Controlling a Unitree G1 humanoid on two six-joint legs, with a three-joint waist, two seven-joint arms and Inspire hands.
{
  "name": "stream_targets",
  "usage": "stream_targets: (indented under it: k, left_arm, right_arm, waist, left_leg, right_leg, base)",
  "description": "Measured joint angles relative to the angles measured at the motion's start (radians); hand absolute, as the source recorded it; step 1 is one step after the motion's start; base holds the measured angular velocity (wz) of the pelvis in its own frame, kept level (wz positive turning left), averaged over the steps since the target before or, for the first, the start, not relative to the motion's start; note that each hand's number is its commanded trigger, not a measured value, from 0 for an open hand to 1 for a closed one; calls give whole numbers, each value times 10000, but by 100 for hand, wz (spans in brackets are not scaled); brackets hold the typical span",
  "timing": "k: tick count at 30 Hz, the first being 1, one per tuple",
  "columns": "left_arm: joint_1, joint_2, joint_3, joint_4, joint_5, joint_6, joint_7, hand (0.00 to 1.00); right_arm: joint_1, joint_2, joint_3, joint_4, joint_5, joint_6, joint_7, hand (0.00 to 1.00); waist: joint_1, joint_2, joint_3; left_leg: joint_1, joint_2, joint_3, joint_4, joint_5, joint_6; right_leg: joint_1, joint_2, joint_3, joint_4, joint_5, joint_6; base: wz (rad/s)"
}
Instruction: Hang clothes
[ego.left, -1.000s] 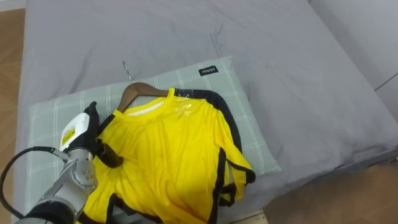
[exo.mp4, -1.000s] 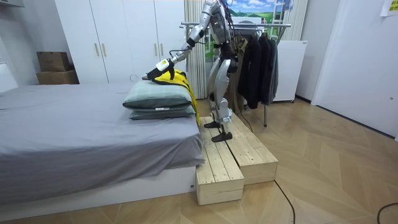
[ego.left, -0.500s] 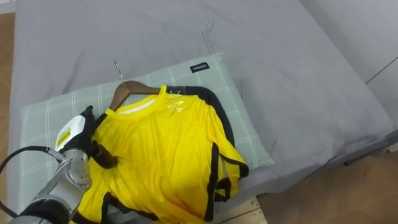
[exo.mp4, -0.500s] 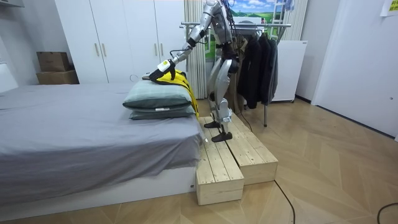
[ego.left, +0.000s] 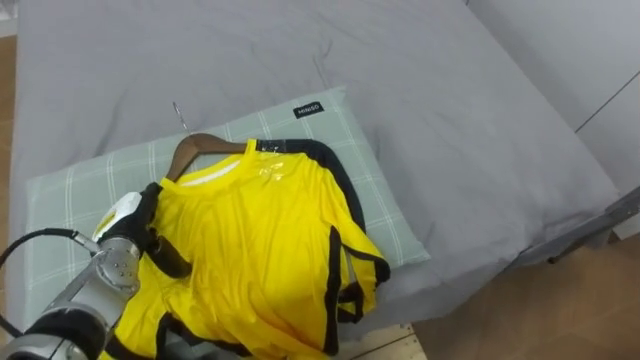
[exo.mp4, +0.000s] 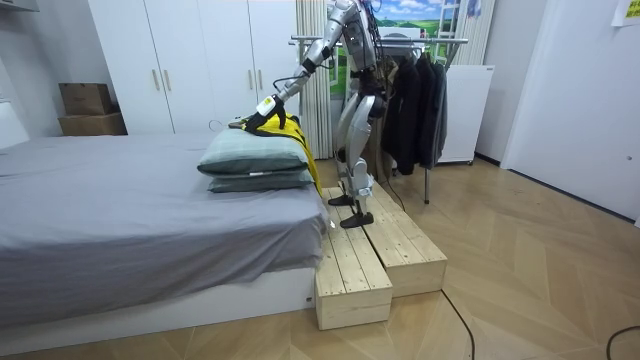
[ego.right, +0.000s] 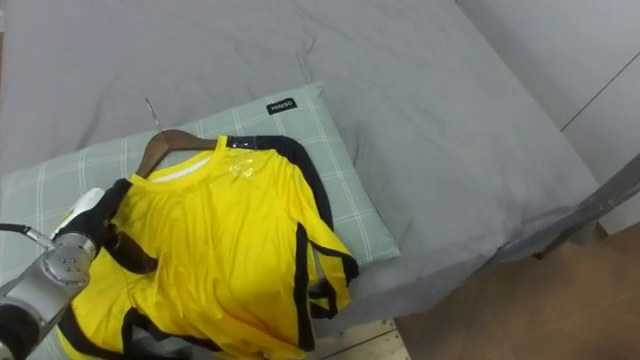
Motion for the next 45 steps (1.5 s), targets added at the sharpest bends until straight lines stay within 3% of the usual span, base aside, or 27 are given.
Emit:
stream_targets:
  k: [11, 19, 32, 45]
  left_arm:
    - [-50, 121, -181, -2, 2, 26, -469, 0]
    - [-198, 161, -168, -1, 1, 36, -476, 0]
    - [-220, 552, -161, 150, -645, 83, -760, 0]
    - [-220, 810, -166, 385, -637, 146, -1158, 0]
  right_arm:
    - [78, -67, -73, -323, -74, 4, -114, 0]
    - [292, -222, -350, -361, -63, -7, -126, 0]
    - [480, -276, -473, -363, -76, -4, -97, 0]
    - [570, -259, -453, -364, -378, 100, -88, 0]
  waist:
    - [47, 180, -101]
    - [30, 187, -114]
    - [48, 155, -130]
    - [30, -22, -139]
  left_leg:
    - [184, -6, 162, -93, -22, 38]
    - [401, 1, 166, -188, -5, 60]
    - [402, 190, 357, -287, 0, 70]
    - [408, 198, 376, -304, 0, 72]
  right_leg:
    - [143, -2, 140, -48, 57, 71]
    - [369, 16, 142, -204, 72, 73]
    - [525, 274, 322, -888, 526, 89]
    - [530, 284, 349, -888, 524, 92]
  base:
    - [-3]
    - [0]
    - [-7]
    - [0]
